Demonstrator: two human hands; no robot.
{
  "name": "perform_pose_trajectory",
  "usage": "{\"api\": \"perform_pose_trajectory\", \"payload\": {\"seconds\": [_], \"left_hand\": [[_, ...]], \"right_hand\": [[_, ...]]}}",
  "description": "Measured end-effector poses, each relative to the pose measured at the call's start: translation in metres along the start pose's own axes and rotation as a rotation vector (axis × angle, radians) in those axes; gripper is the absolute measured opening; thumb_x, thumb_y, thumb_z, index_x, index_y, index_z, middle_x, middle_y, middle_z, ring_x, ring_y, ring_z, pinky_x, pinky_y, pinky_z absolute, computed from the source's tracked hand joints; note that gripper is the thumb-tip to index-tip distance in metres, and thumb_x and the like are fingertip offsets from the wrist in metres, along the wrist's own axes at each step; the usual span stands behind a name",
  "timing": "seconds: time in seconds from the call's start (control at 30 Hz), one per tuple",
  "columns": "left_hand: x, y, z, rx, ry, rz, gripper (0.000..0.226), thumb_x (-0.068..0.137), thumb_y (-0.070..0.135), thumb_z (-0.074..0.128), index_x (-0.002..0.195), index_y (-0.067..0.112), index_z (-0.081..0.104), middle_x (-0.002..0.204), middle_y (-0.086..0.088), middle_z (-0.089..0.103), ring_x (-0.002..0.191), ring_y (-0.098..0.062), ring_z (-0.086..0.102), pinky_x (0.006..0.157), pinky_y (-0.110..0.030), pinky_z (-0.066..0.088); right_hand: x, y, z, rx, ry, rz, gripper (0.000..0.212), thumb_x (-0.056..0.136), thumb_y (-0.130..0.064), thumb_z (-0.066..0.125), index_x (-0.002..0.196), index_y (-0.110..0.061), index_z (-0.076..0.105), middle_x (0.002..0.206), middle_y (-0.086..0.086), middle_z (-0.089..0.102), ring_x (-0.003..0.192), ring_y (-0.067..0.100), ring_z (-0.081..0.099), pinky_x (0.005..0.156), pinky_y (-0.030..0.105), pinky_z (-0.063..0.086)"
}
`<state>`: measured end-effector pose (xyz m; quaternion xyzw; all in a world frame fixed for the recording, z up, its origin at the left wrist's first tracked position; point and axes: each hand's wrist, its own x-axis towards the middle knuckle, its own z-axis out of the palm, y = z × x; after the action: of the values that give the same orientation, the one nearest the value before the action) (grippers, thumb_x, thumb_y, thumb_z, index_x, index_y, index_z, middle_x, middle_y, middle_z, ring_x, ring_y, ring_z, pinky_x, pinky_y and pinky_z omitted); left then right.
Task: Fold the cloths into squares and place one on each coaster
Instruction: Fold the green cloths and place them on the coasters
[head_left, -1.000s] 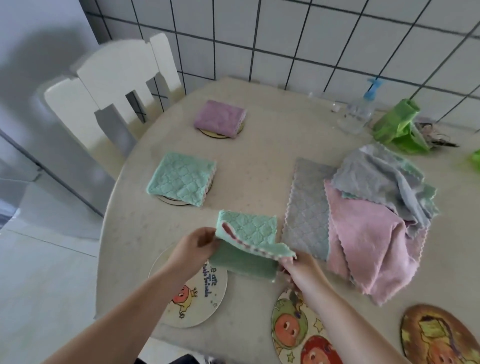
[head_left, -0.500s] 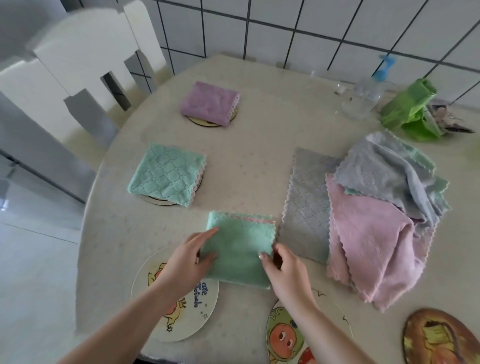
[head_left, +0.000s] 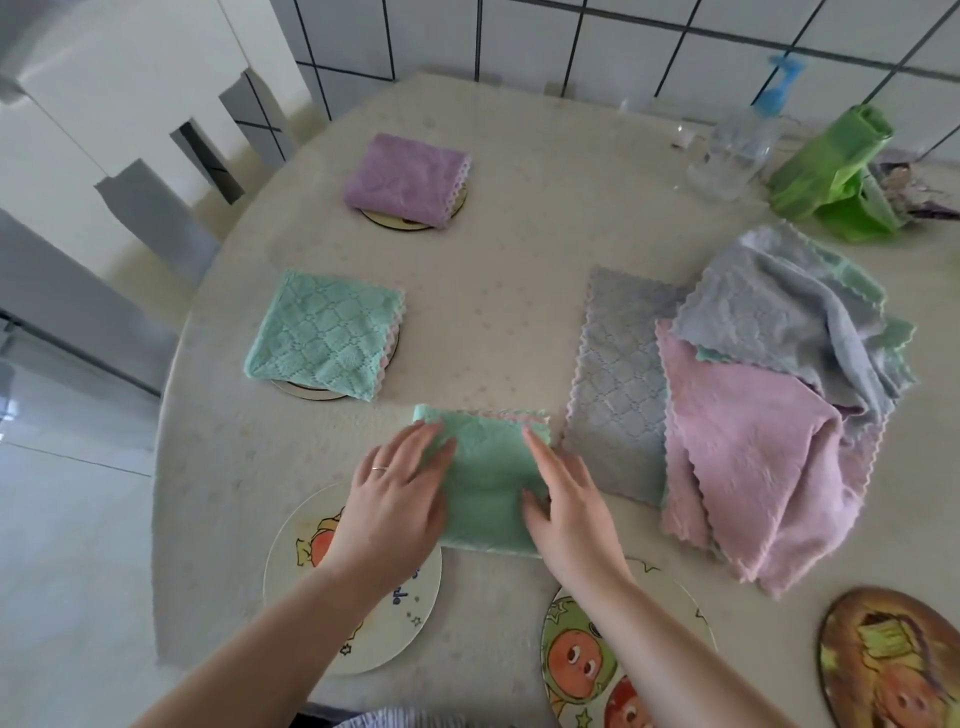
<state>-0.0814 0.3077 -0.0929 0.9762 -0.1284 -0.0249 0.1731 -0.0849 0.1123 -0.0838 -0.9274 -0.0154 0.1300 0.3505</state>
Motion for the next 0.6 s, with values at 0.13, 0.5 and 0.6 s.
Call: {"api": "perform_pose_trajectory", "payload": {"seconds": [0.13,0.5,0.6], "left_hand": [[0.007,-0.002,0.015,0.133,-0.123,0.101,0.051,0.090,0.038,0.033,0.135,0.017,0.047,0.143,-0.001,0.043,0.138,-0.020,0.029,0.108,-0.057,0.023],[0.009,-0.009,0.026,0.169,-0.207,0.086,0.058,0.093,0.048,0.026,0.146,0.026,0.023,0.153,0.005,0.014,0.142,-0.012,0.000,0.111,-0.057,0.008],[0.010,-0.010,0.026,0.136,-0.211,0.084,0.059,0.092,0.050,0.024,0.146,0.026,0.022,0.154,0.006,0.013,0.142,-0.010,-0.004,0.112,-0.055,0.005]], "right_hand": [[0.009,0.003,-0.005,-0.070,-0.087,-0.032,0.057,0.092,-0.014,0.045,0.144,-0.030,0.029,0.151,-0.003,0.025,0.109,0.012,0.054,0.084,0.024,0.042],[0.020,0.007,0.011,-0.574,-0.074,-0.231,0.059,0.090,-0.046,0.027,0.144,-0.020,0.028,0.156,0.002,0.012,0.144,0.018,0.007,0.113,0.056,0.015],[0.020,0.013,0.011,-0.529,-0.094,-0.178,0.063,0.090,-0.051,0.026,0.145,-0.022,0.023,0.157,0.000,0.008,0.144,0.017,0.006,0.113,0.054,0.011]]}}
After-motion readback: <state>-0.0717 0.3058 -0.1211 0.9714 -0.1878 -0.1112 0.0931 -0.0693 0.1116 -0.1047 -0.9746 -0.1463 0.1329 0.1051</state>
